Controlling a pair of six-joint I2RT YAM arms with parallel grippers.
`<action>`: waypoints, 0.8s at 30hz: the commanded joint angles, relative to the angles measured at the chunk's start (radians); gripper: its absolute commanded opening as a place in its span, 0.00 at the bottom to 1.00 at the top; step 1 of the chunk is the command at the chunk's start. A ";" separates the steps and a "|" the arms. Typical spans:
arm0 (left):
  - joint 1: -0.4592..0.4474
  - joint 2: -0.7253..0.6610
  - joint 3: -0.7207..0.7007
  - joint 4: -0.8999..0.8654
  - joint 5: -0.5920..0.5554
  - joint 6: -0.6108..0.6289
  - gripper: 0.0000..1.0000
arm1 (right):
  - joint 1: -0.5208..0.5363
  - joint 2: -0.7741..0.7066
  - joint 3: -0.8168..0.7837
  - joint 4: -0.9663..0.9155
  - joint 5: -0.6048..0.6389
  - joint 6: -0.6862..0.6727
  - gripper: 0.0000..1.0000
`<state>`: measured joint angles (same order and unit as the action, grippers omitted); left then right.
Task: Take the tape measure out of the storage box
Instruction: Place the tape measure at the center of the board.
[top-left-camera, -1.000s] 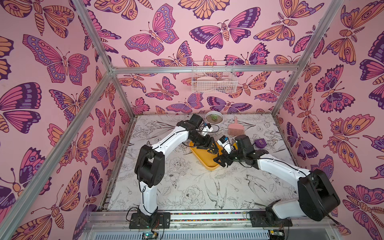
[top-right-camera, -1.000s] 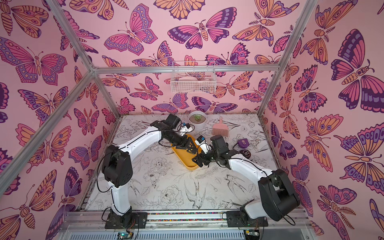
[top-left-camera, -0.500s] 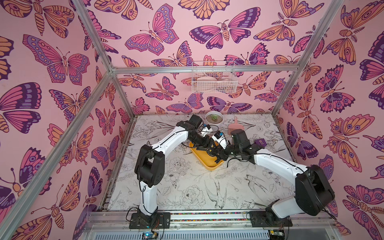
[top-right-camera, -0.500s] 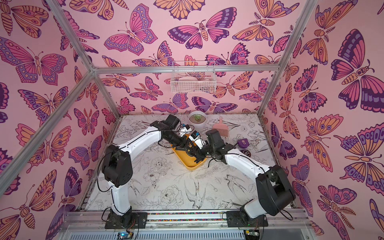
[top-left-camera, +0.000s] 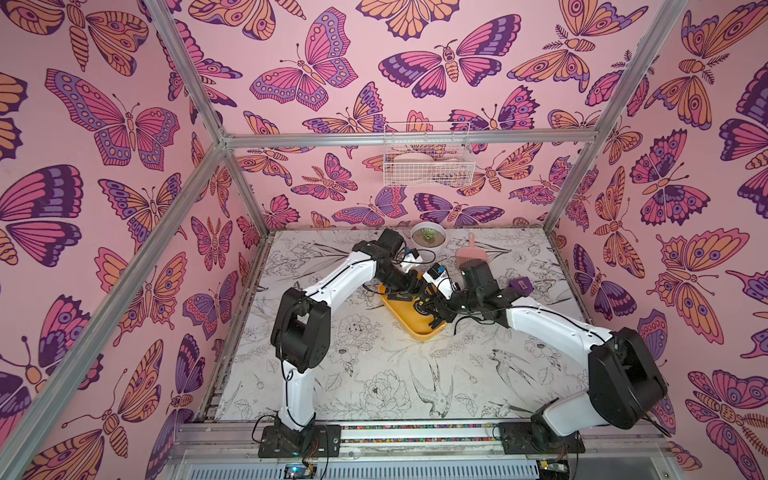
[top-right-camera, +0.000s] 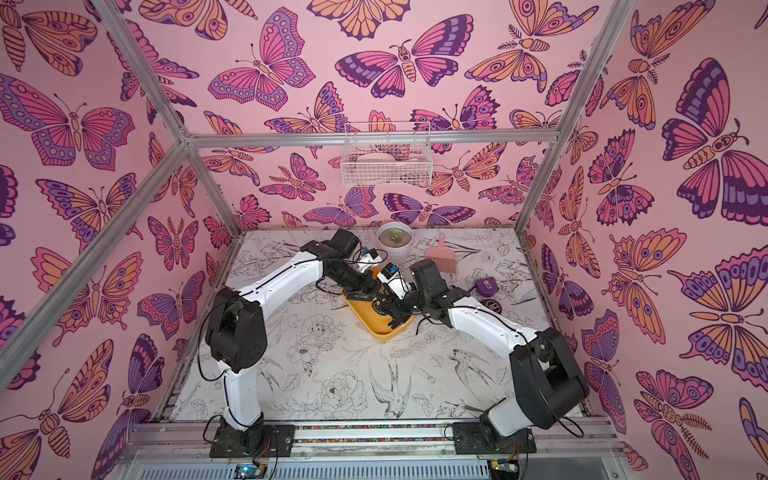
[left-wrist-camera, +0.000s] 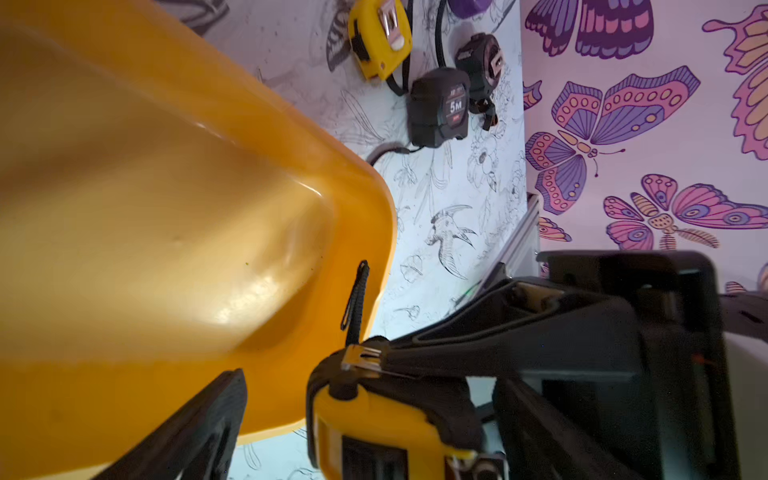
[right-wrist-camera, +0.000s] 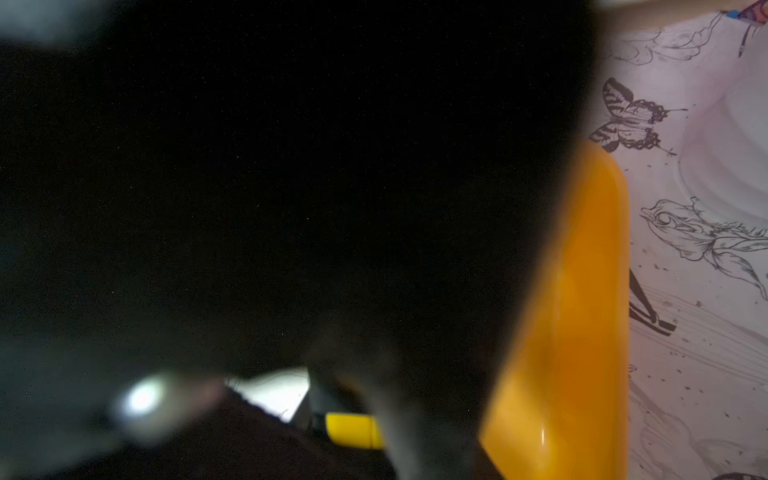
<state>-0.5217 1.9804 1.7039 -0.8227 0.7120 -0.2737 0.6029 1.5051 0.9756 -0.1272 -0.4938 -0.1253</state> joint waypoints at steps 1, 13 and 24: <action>0.041 -0.090 0.002 0.115 -0.046 -0.053 1.00 | -0.025 -0.044 -0.037 0.003 0.011 0.064 0.05; 0.060 -0.151 -0.047 0.140 -0.346 -0.039 0.99 | -0.395 -0.123 -0.163 0.320 -0.243 0.507 0.09; 0.046 -0.209 -0.147 0.141 -0.403 -0.001 0.99 | -0.543 0.237 0.082 0.399 -0.283 0.709 0.14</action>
<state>-0.4702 1.8183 1.5902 -0.6781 0.3340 -0.2993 0.0597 1.6749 0.9897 0.2176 -0.7204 0.5190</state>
